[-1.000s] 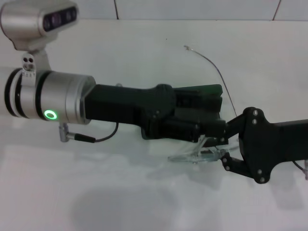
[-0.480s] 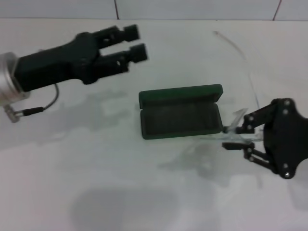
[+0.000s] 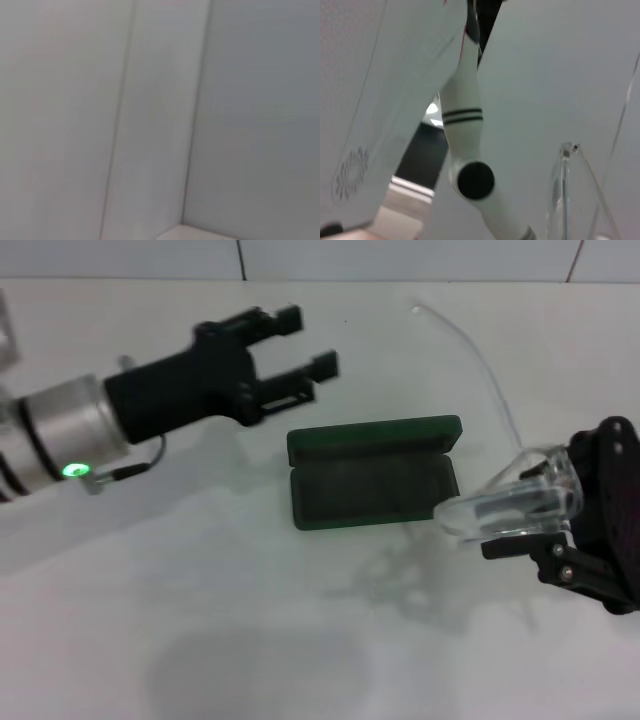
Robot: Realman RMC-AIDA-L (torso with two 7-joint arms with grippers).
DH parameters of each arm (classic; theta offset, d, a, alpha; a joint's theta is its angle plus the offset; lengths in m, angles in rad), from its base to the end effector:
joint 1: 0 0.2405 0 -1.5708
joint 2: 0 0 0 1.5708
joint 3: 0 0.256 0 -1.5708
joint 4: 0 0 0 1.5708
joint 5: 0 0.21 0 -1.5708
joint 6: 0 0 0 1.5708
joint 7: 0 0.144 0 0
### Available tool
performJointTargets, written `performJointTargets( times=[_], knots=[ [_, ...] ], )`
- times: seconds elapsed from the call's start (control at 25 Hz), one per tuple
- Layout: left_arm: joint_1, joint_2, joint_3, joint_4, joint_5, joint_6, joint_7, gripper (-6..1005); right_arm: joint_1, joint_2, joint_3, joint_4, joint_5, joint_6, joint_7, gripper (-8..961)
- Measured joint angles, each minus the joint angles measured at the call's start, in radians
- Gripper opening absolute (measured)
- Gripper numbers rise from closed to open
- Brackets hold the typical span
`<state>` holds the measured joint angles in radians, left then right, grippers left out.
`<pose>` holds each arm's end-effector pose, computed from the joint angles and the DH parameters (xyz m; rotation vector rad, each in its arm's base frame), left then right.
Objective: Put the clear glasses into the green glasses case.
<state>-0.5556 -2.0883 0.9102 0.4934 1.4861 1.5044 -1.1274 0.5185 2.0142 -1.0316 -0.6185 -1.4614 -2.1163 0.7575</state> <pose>-0.2155 0.3438 -0.0160 -2.5402 -0.3835 -1.1136 0.1900 0.2691 0.0333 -2.6749 -0.6611 1.4665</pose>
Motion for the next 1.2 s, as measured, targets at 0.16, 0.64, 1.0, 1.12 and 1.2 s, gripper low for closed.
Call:
performJointTargets(
  times=[0.16,0.64,1.0,1.12,1.2],
  knots=[
    [-0.073,-0.006,0.033,-0.103,-0.014,-0.02,0.116,729,0.071,0.004,-0.006,0.09,0.001,-0.013,0.053,125],
    [-0.149,-0.015,0.047,-0.233,-0.159,0.043,0.307,728,0.222,0.012,-0.053,0.293,-0.001,0.115,0.137,125],
    [-0.133,-0.014,0.047,-0.25,-0.21,0.122,0.366,728,0.224,0.011,-0.049,0.294,0.0,0.171,0.209,125],
    [-0.118,-0.015,0.047,-0.253,-0.229,0.14,0.392,728,0.221,0.01,-0.046,0.289,0.002,0.197,0.244,125],
    [-0.111,-0.015,0.047,-0.253,-0.236,0.155,0.405,728,0.219,0.008,-0.046,0.288,0.003,0.212,0.259,125]
  ],
)
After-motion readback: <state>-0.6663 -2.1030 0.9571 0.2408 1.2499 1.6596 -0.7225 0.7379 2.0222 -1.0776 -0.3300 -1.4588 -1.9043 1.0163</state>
